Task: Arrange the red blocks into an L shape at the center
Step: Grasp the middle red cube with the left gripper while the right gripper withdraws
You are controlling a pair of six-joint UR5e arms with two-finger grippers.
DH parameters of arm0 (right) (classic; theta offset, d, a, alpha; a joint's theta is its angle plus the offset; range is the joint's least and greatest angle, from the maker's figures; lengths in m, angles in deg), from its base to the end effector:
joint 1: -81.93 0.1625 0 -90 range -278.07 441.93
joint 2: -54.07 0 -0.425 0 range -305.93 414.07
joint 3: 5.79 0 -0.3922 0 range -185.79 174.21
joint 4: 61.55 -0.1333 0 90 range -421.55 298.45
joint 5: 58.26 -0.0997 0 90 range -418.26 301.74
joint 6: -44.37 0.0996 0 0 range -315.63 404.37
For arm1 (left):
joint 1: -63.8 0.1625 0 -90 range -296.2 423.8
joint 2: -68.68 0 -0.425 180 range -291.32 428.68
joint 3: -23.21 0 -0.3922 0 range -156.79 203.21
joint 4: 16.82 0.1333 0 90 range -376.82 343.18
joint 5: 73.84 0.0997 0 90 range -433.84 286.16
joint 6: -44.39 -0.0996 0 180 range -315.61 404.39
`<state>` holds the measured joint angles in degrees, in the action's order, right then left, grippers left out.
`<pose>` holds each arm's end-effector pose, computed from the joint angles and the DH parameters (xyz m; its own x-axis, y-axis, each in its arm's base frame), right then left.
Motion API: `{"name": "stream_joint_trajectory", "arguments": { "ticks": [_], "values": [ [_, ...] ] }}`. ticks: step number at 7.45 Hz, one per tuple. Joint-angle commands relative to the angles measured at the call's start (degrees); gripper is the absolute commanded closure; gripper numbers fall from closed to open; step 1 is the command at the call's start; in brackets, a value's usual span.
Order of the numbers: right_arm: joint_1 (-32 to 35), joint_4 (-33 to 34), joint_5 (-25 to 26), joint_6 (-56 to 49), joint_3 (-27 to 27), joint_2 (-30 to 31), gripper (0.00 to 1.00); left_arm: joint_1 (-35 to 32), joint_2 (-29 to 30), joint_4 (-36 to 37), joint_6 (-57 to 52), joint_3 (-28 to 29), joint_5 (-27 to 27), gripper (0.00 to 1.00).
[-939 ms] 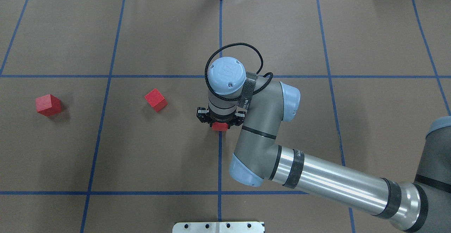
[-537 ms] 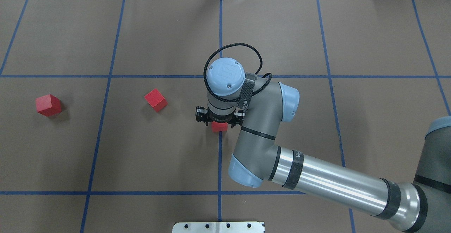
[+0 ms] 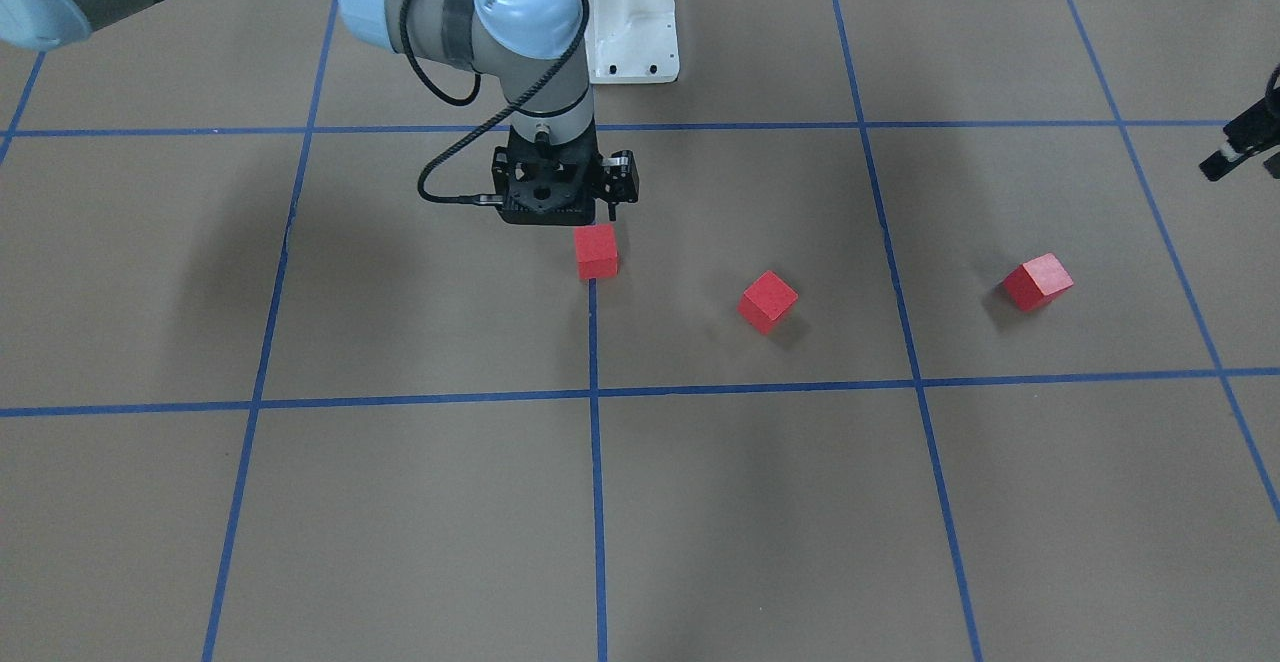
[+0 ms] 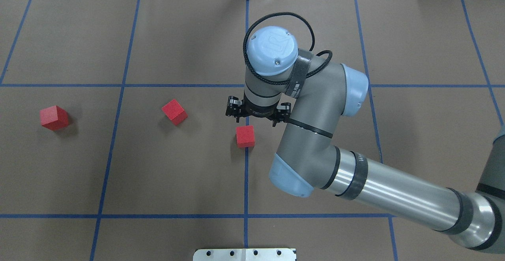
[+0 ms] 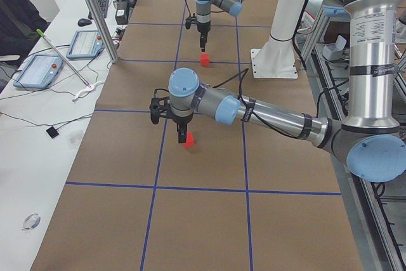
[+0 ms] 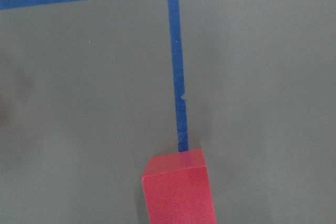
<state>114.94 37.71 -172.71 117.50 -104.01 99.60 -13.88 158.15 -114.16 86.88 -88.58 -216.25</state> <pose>-0.5118 -0.4423 0.1511 0.6575 0.1121 0.7451 -0.0695 0.9937 -0.0881 0.0489 -0.4788 0.4509 0.5063 -0.2101 -0.8364 0.2097 0.9707 -0.1169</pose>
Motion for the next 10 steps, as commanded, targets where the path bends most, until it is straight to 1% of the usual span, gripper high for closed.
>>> {"name": "stream_joint_trajectory", "arguments": {
  "ticks": [1, 2, 3, 4, 5, 6, 8, 9, 10],
  "values": [
    [6.68, 1.55, -4.01, -7.25, -10.2, 9.54, 0.0, 11.44, 7.87, 0.13, 23.07, -2.99, 6.66, 0.0],
    [9.58, 1.55, -6.12, -11.13, -10.32, 12.02, 0.0, 19.68, 12.7, 0.39, 34.13, -2.3, 11.67, 0.01],
    [11.44, 1.46, -6.83, -14.39, -10.58, 13.87, 0.0, 28.46, 17.01, 0.74, 41.29, -0.64, 18.59, 0.01],
    [11.89, 1.46, -6.75, -15.38, -10.67, 15.02, 0.0, 34.38, 22.62, 1.18, 47.71, 3.9, 21.53, 0.01],
    [11.89, 1.46, -6.67, -15.74, -10.67, 15.81, 0.0, 36.7, 26.24, 1.01, 52.82, 7.6, 21.65, 0.01],
    [11.72, 1.37, -6.49, -15.74, -10.67, 15.91, 0.0, 38.12, 28.19, 0.4, 56.01, 10.25, 21.48, 0.01],
    [11.63, 1.37, -6.31, -15.65, -10.58, 15.99, 0.0, 39.88, 31.71, 0.57, 57.35, 16.74, 21.65, 0.01],
    [11.63, 1.37, -6.31, -15.65, -10.58, 16.0, 0.0, 39.97, 32.69, 0.57, 57.79, 18.52, 21.65, 0.01],
    [11.63, 1.2, -6.31, -15.65, -10.58, 16.0, 0.0, 39.98, 32.61, 0.57, 57.45, 18.97, 21.74, 0.01]
  ]
}}
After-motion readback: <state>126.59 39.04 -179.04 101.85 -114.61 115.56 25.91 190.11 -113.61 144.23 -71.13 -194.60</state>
